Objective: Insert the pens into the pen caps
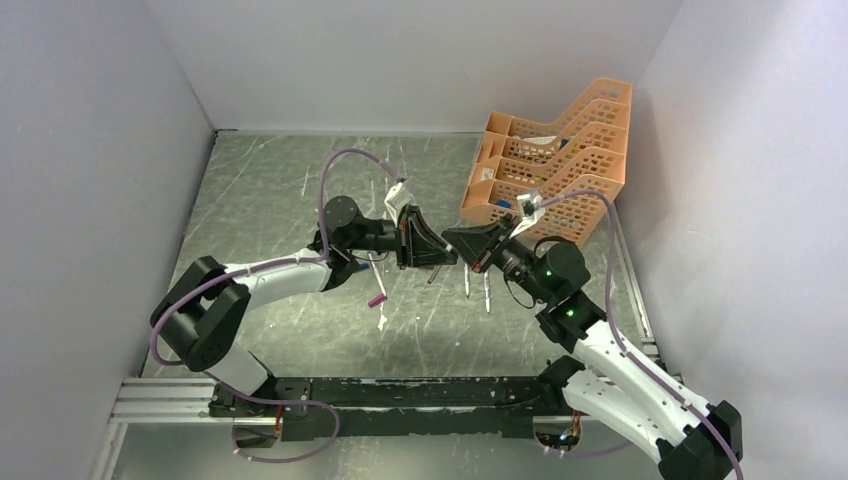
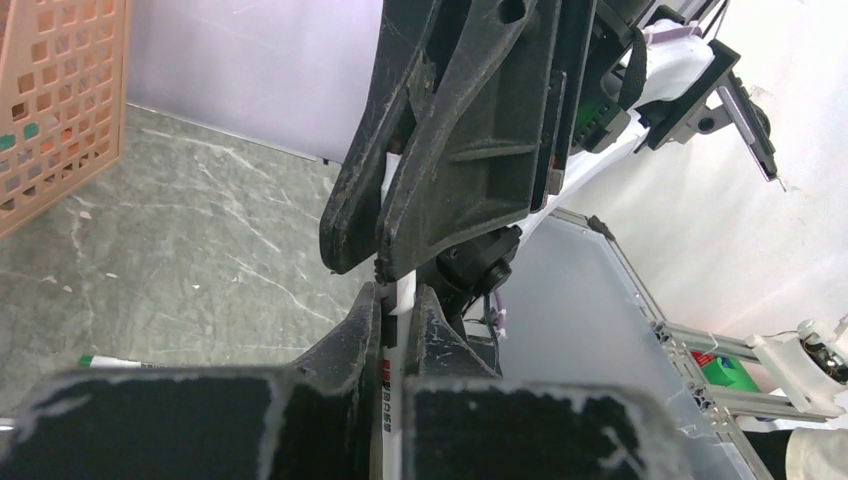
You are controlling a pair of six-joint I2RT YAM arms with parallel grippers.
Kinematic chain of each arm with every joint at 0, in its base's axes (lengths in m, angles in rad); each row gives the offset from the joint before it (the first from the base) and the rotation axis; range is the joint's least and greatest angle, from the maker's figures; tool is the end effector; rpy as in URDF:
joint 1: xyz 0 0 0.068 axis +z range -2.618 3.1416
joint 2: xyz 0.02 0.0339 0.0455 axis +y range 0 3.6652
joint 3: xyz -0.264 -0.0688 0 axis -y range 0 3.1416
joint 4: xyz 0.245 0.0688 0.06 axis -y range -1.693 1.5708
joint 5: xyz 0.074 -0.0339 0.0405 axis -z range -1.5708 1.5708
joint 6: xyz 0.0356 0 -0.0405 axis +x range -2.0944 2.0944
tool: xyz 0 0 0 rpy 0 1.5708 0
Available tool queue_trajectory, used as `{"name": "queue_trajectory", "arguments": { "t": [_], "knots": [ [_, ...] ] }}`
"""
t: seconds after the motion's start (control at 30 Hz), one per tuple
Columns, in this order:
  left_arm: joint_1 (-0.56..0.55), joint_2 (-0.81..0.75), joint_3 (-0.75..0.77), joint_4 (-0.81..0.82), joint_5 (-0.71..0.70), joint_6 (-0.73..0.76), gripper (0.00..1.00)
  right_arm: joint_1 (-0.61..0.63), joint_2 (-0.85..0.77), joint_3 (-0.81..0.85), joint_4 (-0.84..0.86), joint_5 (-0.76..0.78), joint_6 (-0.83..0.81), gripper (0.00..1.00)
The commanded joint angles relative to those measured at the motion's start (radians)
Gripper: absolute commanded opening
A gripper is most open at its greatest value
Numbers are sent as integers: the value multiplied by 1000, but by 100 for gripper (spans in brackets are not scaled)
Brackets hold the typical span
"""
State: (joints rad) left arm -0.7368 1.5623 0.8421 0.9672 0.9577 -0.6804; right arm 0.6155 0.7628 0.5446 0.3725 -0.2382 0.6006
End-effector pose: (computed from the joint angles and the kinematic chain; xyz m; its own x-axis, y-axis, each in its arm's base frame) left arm 0.2271 -0.2454 0.2841 -0.4720 -0.0606 -0.8795 0.8710 -0.1863 -0.4546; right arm 0.1492 0.1158 0.3181 -0.3211 0.4455 -0.8357 -0.6908 0.4934 0.5285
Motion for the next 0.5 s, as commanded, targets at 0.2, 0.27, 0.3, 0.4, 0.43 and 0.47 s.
{"name": "queue_trajectory", "arguments": {
  "t": [0.2,0.27,0.3,0.4,0.43,0.47],
  "knots": [
    [96,-119,-112,-88,-307,79,7,1,-117,-26,-171,248,-34,40],
    [150,-153,-206,-72,-492,32,7,1,-107,-15,-253,299,-46,43],
    [165,-175,-240,-75,-560,25,7,2,-94,-13,-275,304,-47,44],
    [181,-247,-299,-138,-735,32,7,3,-23,-27,-277,280,-46,41],
    [182,-270,-305,-169,-780,34,7,3,20,-24,-284,274,-46,38],
    [182,-295,-305,-208,-814,39,7,5,74,-17,-299,272,-49,33]
  ]
}}
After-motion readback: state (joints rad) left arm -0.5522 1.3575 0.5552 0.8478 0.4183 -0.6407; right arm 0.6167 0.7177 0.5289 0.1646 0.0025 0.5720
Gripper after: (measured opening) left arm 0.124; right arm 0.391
